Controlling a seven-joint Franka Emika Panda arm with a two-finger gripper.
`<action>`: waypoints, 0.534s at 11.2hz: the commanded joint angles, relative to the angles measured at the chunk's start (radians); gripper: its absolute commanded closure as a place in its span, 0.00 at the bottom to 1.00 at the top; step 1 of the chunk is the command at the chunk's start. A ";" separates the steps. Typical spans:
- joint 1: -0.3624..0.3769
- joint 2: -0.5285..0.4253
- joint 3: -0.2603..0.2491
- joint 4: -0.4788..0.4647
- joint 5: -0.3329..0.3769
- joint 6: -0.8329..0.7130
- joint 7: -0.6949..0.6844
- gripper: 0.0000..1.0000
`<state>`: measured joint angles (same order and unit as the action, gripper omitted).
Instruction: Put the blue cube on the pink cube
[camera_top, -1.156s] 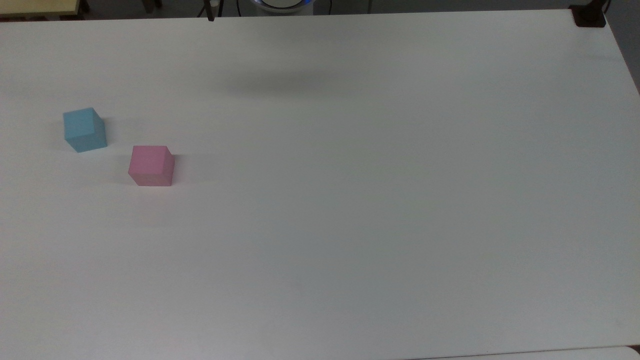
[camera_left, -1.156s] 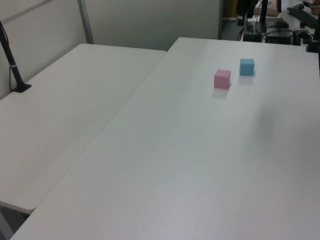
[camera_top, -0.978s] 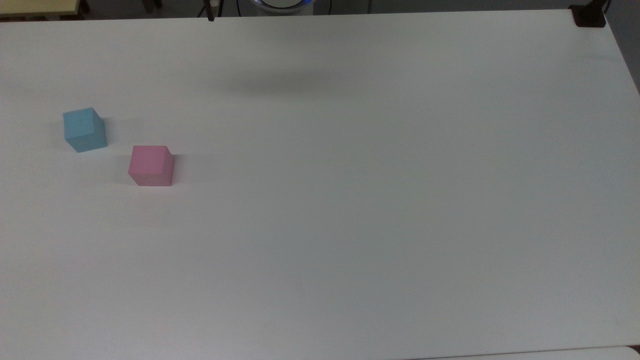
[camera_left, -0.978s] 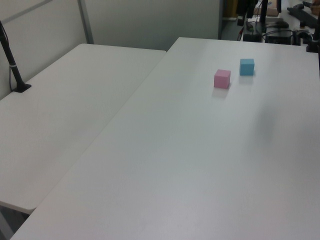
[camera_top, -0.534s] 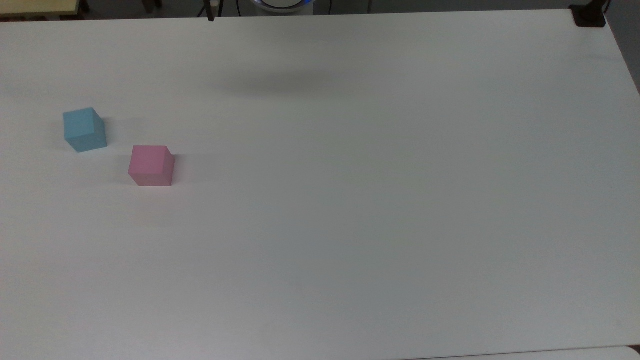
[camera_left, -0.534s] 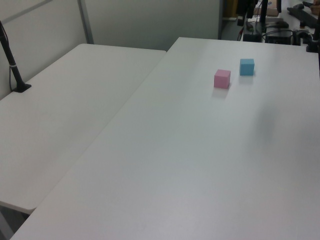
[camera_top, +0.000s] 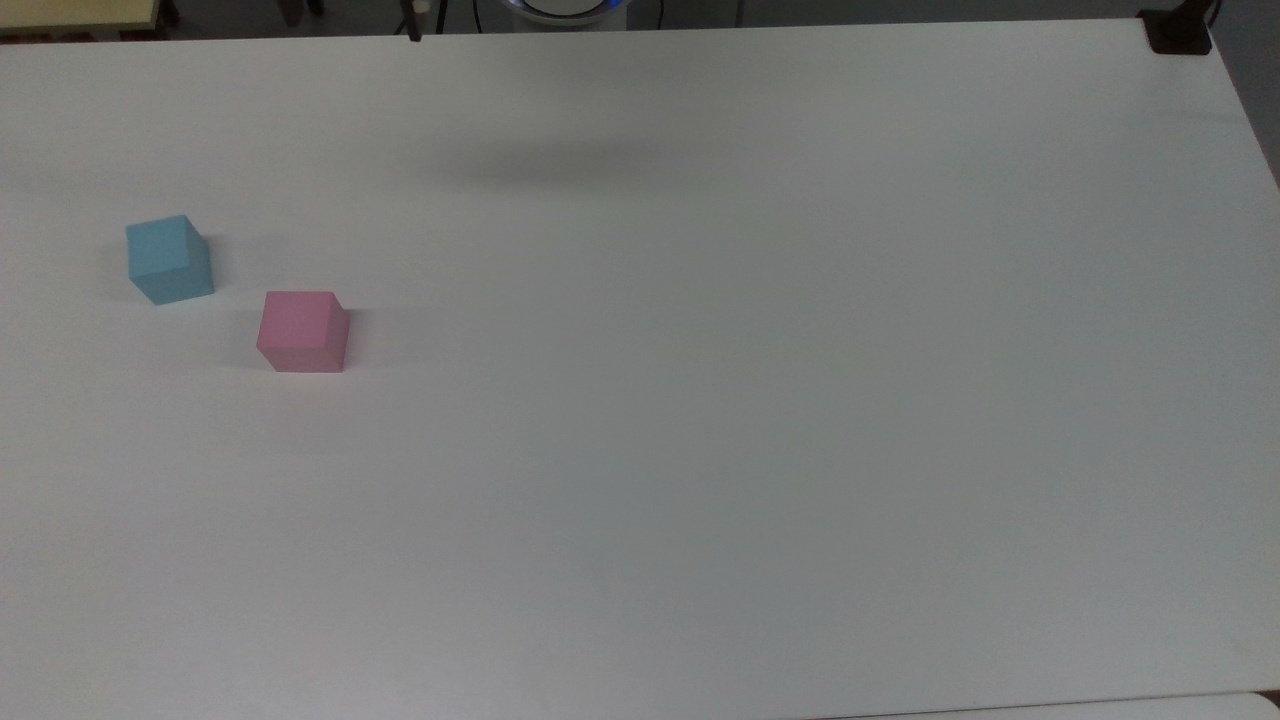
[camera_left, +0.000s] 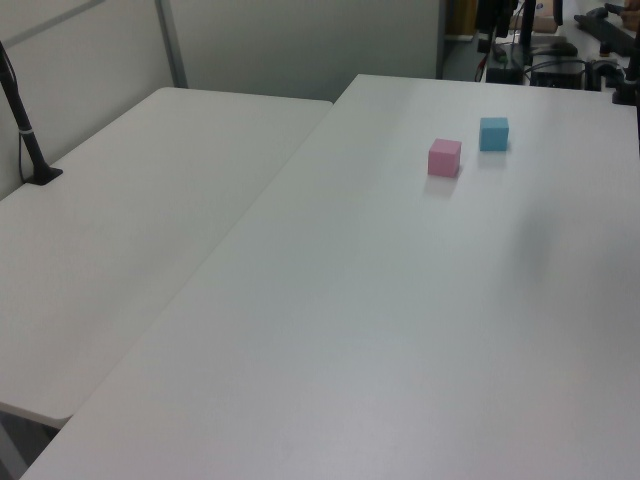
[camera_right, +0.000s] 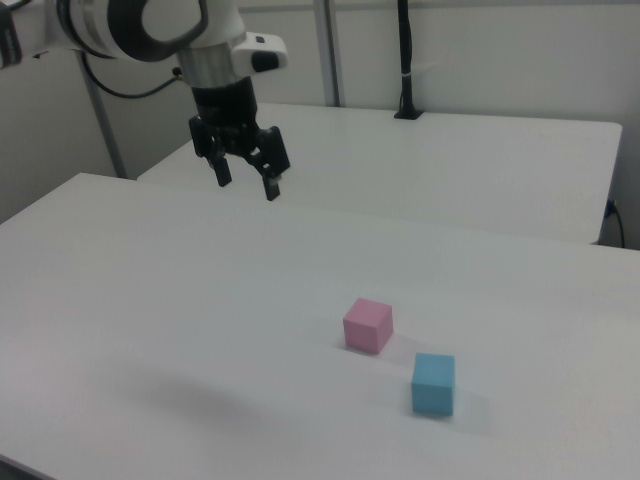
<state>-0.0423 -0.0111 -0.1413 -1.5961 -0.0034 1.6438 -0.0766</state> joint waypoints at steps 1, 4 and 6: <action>-0.075 -0.007 -0.014 -0.034 -0.004 -0.015 -0.293 0.00; -0.194 0.051 -0.014 -0.038 -0.024 0.007 -0.669 0.00; -0.275 0.117 -0.014 -0.059 -0.044 0.095 -0.770 0.00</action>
<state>-0.2491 0.0410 -0.1575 -1.6337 -0.0234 1.6540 -0.7252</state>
